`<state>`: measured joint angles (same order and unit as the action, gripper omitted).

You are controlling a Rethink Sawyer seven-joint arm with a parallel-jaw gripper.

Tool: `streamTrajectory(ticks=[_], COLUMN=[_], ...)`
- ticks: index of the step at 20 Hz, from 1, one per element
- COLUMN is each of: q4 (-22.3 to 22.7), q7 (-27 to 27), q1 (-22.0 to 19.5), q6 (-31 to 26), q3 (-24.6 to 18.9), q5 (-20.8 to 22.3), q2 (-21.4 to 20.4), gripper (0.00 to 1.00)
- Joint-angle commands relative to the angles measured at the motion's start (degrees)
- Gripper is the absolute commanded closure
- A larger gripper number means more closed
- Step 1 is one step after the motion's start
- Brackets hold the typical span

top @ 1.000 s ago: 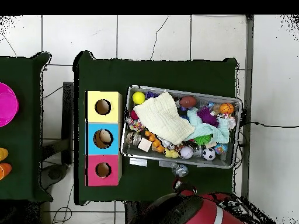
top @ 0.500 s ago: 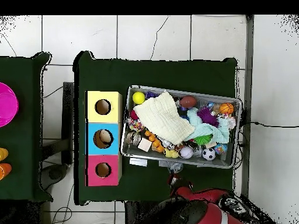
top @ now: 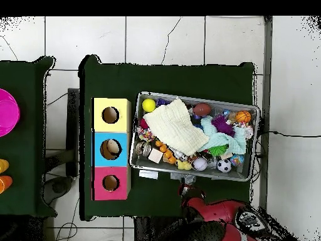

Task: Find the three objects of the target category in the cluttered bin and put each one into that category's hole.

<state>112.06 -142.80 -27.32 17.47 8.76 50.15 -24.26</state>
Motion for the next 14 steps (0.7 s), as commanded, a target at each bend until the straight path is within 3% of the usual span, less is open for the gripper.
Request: streamTrajectory(ticks=[1, 6, 10, 14], q4=[0.19, 0.91, 1.27, 0.34], q7=[-3.55, -3.10, -1.27, -1.21], q1=[-0.57, -1.55, -5.42, -5.41], q6=[2.50, 0.40, -4.21, -4.39], q3=[-6.14, -8.18, -14.78, -15.12], q5=[0.56, 2.33, 8.95, 9.63], q2=[-1.18, -2.41, -3.29, -2.39], gripper=[0.00, 0.00, 0.00, 0.00])
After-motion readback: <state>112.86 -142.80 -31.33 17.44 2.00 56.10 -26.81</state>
